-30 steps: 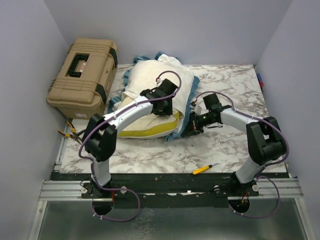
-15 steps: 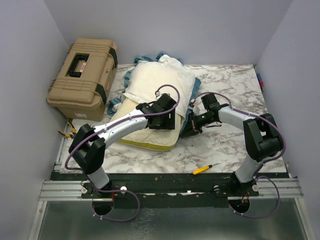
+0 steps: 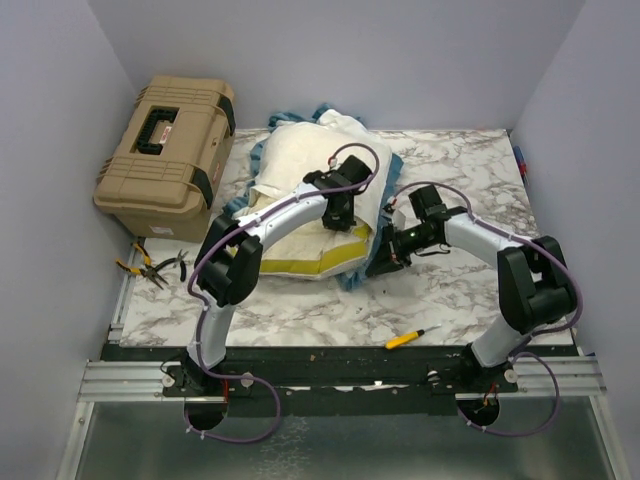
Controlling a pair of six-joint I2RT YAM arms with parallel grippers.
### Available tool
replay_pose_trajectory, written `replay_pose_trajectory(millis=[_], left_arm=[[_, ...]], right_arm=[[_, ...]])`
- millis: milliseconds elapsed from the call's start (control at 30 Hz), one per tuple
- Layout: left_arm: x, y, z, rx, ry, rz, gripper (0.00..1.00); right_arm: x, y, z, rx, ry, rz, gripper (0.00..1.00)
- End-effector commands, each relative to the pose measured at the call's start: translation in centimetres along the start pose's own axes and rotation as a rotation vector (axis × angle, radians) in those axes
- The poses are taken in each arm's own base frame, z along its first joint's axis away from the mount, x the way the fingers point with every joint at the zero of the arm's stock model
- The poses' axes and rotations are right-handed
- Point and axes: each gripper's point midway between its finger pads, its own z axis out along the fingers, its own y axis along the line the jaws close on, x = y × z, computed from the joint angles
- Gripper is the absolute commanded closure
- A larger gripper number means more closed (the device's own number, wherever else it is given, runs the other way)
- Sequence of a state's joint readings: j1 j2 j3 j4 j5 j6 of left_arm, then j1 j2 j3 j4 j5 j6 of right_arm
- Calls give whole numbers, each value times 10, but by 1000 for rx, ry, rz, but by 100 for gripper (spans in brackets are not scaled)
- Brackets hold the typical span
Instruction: Put the pillow into the pillowcase
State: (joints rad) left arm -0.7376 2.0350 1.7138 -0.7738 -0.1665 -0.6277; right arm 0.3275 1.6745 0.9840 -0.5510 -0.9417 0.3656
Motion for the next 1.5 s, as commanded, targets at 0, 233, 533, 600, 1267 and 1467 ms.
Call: replay_pose_trajectory(millis=[0, 233, 533, 600, 1267, 1467], left_arm=[[-114, -5, 6, 10, -308, -107, 100], [-114, 1, 10, -28, -318, -81, 100], [-17, 37, -32, 30, -155, -46, 59], [-4, 45, -50, 58, -137, -57, 47], [54, 245, -141, -192, -112, -416, 20], [60, 278, -159, -220, -176, -565, 20]], right_arm=[[66, 31, -20, -83, 159, 99, 100], [87, 21, -24, -44, 186, 107, 100], [7, 27, -40, 190, -37, -70, 65], [-9, 33, -48, 238, -89, -135, 51], [-61, 143, 68, 434, -258, -931, 2], [-52, 154, 129, 500, -285, -1181, 0]])
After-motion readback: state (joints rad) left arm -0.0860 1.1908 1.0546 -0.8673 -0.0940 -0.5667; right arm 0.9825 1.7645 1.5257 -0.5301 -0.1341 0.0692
